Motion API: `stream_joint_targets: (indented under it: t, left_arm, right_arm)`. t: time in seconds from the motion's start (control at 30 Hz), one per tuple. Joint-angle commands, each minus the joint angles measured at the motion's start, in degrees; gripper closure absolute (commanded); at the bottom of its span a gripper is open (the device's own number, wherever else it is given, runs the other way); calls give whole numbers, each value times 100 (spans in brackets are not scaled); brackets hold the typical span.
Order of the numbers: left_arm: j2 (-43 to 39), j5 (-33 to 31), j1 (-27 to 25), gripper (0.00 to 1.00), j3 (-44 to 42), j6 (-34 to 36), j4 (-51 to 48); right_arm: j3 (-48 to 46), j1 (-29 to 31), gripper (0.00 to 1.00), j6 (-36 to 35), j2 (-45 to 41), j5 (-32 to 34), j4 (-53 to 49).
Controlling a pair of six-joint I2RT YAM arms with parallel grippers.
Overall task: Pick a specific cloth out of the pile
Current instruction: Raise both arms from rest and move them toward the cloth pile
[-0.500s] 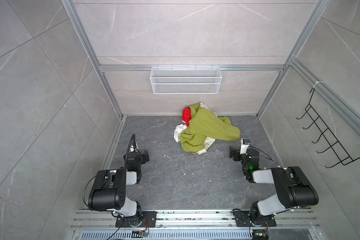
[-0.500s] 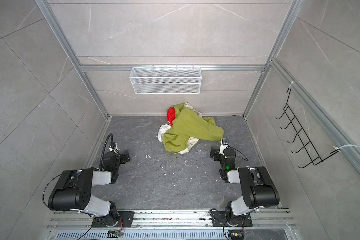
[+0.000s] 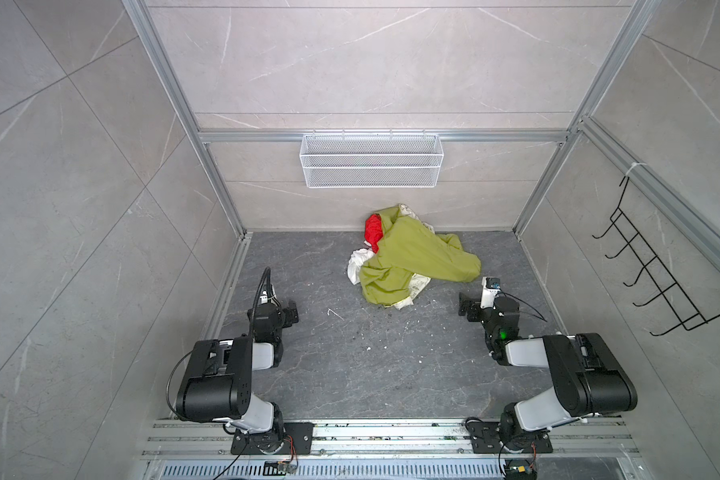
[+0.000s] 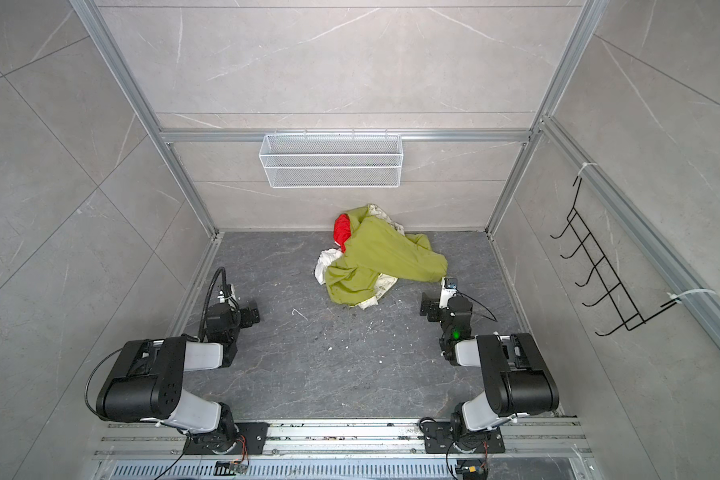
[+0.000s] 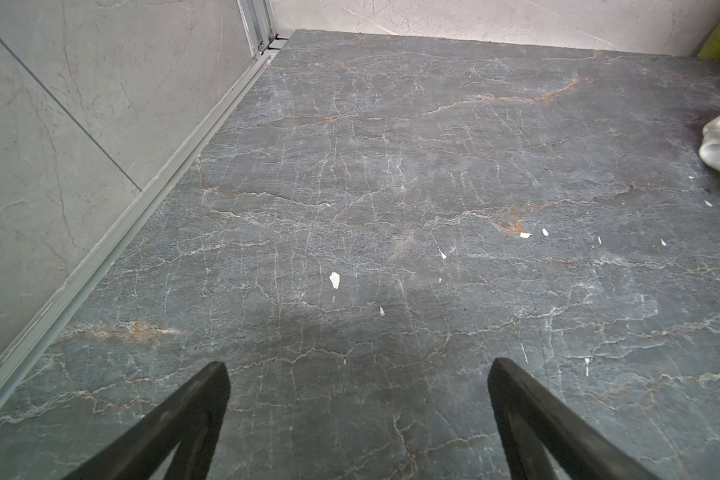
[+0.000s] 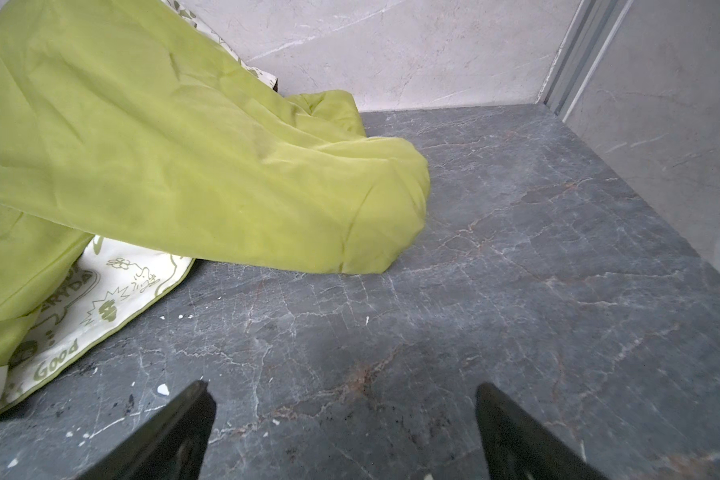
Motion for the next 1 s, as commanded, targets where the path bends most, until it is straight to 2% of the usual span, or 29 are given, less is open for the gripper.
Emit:
stream_joint_targets:
  t: [0.0, 0.23, 0.37, 0.47, 0.53, 0.6, 0.83, 0.9, 0.97]
  left_arm:
    - [-61, 64, -11, 0, 171, 63, 199]
    - [-78, 60, -13, 0, 154, 65, 241]
    - [-428, -385, -19, 0, 452, -135, -588]
    - [-713, -559, -43, 0, 684, -168, -1253]
    - [-843, -977, -104, 0, 875, -238, -1629]
    - [-965, -1062, -155, 0, 1025, -228, -1966]
    - [-1258, -1141, -271, 1, 1058, -198, -2029]
    - [-1272, -1415, -406, 6, 1490, -243, -2778]
    - [-1094, -2007, -578, 8, 2078, -318, -3654]
  right_arm:
    - [36, -15, 1, -19, -110, 126, 44]
    - [98, 11, 0, -56, -146, 190, -66]
    - [364, 63, 0, 51, -699, 629, -1048]
    - [352, 123, 0, 88, -1009, 919, -1243]
    - [466, 286, 1, 54, -1155, 1211, -1584]
    - [658, 477, 0, -32, -1165, 1358, -1941]
    - [631, 706, 0, -60, -1119, 1891, -1866]
    - [852, 719, 0, 56, -1063, 2009, -2227]
    - [1071, 804, 0, 99, -1107, 2045, -2650]
